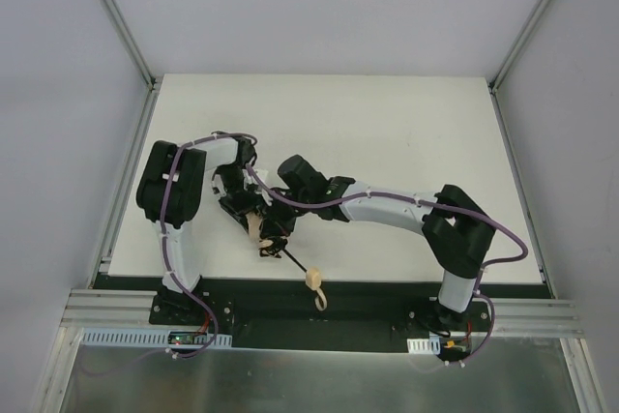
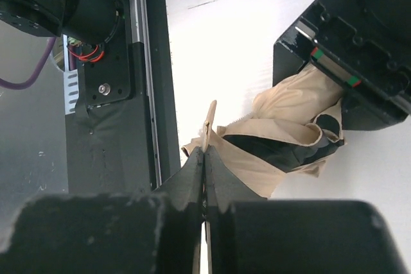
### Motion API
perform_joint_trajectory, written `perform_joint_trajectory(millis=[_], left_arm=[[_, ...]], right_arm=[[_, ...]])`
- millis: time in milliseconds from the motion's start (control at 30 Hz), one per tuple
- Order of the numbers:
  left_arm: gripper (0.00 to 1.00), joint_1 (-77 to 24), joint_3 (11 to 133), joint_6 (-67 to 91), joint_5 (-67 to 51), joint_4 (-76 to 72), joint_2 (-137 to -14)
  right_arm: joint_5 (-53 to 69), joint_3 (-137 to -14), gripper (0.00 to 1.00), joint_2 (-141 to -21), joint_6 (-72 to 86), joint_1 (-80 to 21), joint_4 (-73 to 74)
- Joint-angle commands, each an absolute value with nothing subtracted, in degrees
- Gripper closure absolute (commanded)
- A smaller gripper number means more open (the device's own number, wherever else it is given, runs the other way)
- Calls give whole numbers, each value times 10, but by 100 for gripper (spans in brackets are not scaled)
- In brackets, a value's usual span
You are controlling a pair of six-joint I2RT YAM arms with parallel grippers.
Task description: Put away the umbrella
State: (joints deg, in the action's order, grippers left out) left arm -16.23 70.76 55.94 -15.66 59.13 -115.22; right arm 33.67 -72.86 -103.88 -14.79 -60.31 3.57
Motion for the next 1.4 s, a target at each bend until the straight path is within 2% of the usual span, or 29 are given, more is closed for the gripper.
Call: perform_joint_trajectory(millis=[0,67,233,567,933,1000,1233,1367], left_arm=[[100,-113,651,657,-184,405,-1168],[100,-106,639,691,-212,419,-1174],[100,-117,664,767,-194,469,-1174],[100,-107,787,786,-173,607,-1236],[100,-106,879,801,-179,676,-1281],[100,-105,894,805,-174,686,-1288],[100,-106,918,829,-190,698,-1309],[100,-105,927,838,-187,709,-1314]], right_arm=[[443,-713,100,-989,-118,-634,-52],[439,-710,100,-991,-134,-633,-40],[390,-722,100,-1017,-182,-648,-23],[252,-695,100,-1013,-264,-659,-50],[8,-744,100,-1079,-409,-733,47],[-68,-750,100,-1098,-445,-757,54],[-302,-847,100,-1262,-519,-823,133],[-396,-863,90,-1317,-538,-850,148]])
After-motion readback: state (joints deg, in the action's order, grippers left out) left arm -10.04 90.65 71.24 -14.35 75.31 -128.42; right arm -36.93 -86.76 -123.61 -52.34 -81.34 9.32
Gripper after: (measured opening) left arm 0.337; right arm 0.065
